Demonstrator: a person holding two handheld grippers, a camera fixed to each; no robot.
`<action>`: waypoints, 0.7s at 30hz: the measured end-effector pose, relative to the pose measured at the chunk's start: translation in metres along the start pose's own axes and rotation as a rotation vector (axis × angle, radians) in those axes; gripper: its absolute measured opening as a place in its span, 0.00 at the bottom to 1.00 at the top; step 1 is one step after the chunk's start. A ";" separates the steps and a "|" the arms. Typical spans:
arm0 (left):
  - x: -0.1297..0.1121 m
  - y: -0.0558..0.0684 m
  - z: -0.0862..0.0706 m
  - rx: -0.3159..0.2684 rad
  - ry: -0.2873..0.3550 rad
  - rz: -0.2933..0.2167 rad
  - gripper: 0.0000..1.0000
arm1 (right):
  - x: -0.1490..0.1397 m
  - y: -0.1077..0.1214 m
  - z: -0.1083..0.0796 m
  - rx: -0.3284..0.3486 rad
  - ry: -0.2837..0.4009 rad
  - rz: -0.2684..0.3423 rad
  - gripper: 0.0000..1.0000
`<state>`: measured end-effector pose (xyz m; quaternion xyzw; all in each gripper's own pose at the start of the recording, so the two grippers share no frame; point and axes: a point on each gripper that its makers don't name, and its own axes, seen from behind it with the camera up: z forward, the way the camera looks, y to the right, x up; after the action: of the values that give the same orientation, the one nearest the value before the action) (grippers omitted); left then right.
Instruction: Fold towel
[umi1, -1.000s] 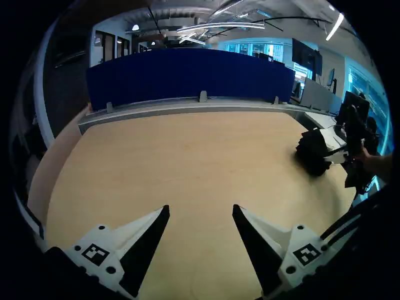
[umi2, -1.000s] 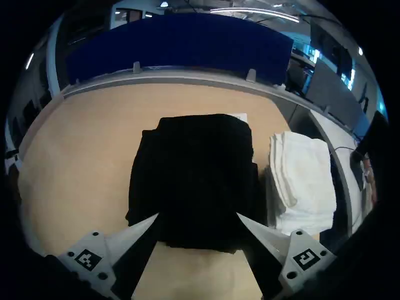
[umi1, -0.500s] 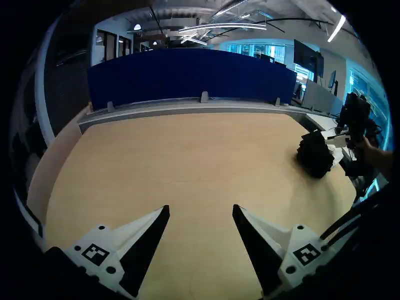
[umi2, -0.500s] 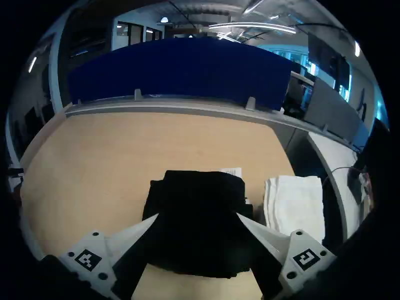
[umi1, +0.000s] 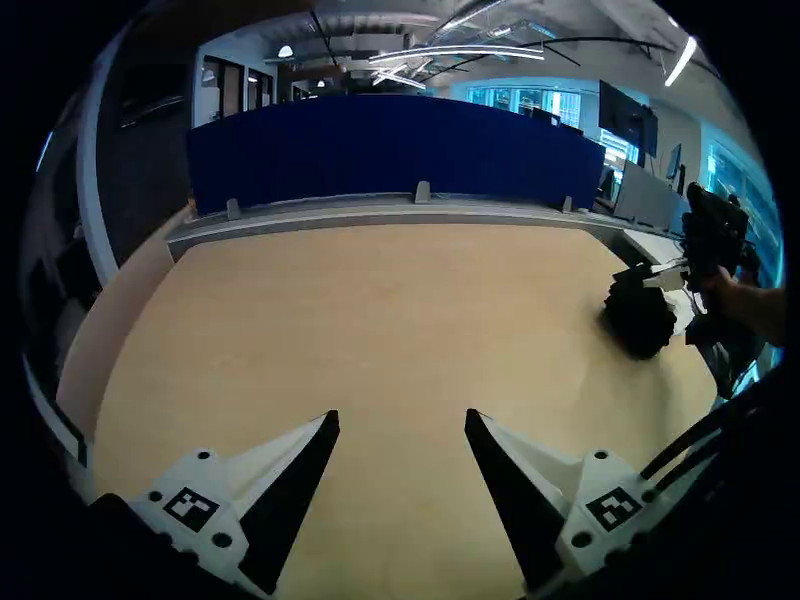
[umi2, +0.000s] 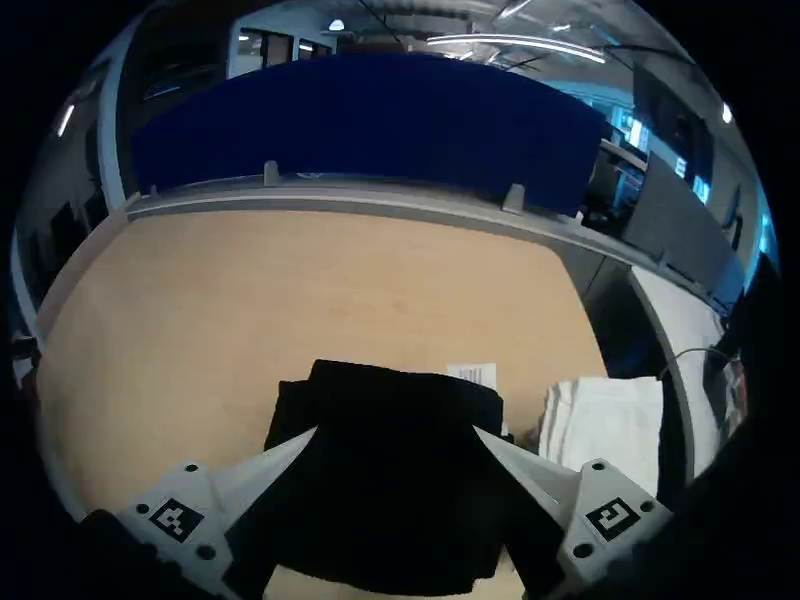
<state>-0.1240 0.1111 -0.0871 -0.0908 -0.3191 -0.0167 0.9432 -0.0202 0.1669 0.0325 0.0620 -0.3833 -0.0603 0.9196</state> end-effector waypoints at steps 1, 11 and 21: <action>0.000 -0.001 0.000 0.004 -0.001 -0.002 0.93 | -0.001 0.001 0.004 -0.001 -0.009 0.000 1.00; -0.002 -0.007 -0.003 0.022 -0.003 -0.010 0.93 | -0.004 0.008 0.021 0.002 -0.047 0.022 1.00; 0.002 -0.004 -0.004 0.015 0.005 -0.008 0.93 | 0.004 -0.001 0.004 0.016 -0.004 0.034 1.00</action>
<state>-0.1202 0.1062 -0.0888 -0.0825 -0.3174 -0.0181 0.9445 -0.0199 0.1654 0.0383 0.0629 -0.3864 -0.0416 0.9192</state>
